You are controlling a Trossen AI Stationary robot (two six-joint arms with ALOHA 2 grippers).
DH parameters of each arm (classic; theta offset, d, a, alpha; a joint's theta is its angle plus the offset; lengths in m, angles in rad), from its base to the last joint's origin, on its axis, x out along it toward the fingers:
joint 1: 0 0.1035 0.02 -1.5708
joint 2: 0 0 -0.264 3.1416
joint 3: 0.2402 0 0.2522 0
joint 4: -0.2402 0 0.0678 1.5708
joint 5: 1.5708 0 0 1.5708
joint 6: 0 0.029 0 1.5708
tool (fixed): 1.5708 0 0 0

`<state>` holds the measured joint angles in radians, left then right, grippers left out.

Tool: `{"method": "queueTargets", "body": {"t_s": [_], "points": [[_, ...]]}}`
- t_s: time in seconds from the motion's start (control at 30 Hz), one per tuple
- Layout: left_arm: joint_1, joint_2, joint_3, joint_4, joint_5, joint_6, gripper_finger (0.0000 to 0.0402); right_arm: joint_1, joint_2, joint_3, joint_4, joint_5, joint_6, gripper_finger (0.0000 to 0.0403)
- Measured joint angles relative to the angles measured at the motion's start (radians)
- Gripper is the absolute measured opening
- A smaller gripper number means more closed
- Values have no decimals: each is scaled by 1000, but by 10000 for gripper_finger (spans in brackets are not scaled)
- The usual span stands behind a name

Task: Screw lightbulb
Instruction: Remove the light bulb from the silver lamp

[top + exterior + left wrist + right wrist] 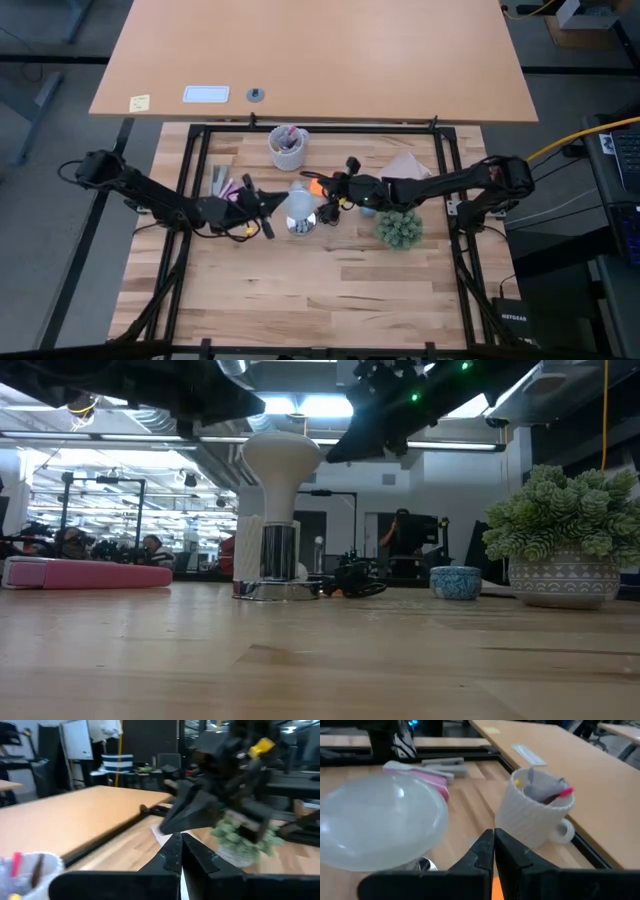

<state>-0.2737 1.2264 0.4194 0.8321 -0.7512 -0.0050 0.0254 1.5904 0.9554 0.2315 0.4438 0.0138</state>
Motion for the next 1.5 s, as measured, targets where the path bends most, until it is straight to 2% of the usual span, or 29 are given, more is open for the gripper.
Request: {"method": "queueTargets", "body": {"t_s": [0.07,0.27,0.53,0.77,1.0,1.5], "points": [[19,-8,0,0,-5,15,0,1,-22,0,-3,-1,-3,19],[95,-9,0,-23,-5,12,0,39,-63,0,-51,-117,26,19],[161,-9,0,-171,37,-91,0,158,-63,0,-90,-119,35,19],[151,-9,-1,-193,112,-122,0,177,-2,0,11,-97,34,19],[146,-9,-1,-231,113,-147,0,176,61,-2,65,-87,33,19],[85,-10,-2,-255,89,-213,0,139,63,-2,53,-72,59,19]]}}
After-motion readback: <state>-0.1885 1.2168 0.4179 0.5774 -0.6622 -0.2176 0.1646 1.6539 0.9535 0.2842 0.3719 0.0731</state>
